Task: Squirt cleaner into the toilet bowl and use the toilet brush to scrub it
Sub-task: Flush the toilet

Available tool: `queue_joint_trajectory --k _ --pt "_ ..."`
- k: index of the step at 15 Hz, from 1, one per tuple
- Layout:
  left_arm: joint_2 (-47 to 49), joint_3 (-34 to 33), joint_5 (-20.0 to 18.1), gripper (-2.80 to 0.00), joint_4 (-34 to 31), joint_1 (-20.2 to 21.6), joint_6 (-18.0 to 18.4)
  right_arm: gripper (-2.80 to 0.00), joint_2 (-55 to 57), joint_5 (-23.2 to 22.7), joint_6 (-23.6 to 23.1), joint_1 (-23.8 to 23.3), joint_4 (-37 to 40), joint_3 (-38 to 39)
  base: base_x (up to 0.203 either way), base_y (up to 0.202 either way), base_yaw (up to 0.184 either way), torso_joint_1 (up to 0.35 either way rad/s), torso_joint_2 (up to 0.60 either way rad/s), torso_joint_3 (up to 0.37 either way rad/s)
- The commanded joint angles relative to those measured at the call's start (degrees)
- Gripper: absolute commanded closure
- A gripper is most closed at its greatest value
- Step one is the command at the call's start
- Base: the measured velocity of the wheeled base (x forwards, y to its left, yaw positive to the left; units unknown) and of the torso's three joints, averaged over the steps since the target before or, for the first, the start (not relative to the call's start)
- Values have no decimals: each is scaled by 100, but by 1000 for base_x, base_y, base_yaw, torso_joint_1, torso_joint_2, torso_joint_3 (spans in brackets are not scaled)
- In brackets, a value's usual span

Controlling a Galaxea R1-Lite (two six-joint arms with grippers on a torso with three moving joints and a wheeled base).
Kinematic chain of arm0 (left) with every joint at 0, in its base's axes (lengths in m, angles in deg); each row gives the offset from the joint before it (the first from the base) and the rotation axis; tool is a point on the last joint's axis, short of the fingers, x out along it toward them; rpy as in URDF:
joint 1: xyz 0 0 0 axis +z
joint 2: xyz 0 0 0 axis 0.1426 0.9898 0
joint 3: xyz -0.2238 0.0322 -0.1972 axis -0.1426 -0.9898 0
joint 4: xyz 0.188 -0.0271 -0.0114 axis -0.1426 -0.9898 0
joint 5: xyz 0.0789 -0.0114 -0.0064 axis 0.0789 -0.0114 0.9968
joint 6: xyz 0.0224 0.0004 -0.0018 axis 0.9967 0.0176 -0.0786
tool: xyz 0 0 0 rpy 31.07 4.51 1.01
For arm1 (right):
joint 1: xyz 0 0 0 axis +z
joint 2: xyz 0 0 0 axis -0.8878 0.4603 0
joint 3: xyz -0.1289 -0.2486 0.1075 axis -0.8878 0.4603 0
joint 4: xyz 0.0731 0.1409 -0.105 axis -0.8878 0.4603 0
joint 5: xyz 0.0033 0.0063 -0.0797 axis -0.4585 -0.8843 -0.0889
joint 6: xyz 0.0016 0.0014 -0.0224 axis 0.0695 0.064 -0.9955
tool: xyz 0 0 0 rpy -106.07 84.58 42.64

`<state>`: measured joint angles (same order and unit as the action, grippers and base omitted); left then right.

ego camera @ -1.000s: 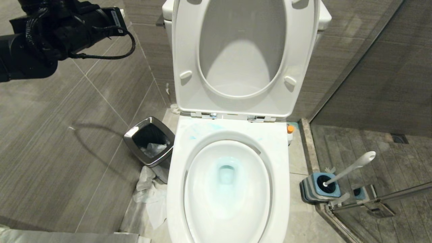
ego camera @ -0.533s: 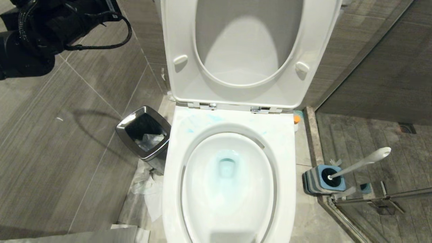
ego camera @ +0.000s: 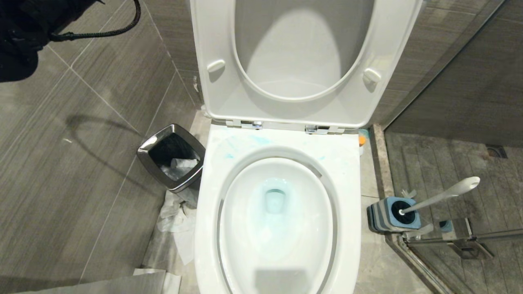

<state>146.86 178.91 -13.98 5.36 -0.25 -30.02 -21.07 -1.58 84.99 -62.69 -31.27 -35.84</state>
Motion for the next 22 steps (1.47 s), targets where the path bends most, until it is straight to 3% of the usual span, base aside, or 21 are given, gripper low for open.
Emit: queue_joint_trajectory --k 1,14,22 --pt "-143 -9 -12 0 2 -49 -23 0 7 0 -2 1 -3 149 0 0 0 0 0 0" --pt "-100 0 -138 0 -17 -790 12 0 7 0 -2 1 -3 141 0 0 0 0 0 0" --pt "-29 -18 40 0 -307 -26 38 0 7 0 -2 1 -3 145 0 0 0 0 0 -27"
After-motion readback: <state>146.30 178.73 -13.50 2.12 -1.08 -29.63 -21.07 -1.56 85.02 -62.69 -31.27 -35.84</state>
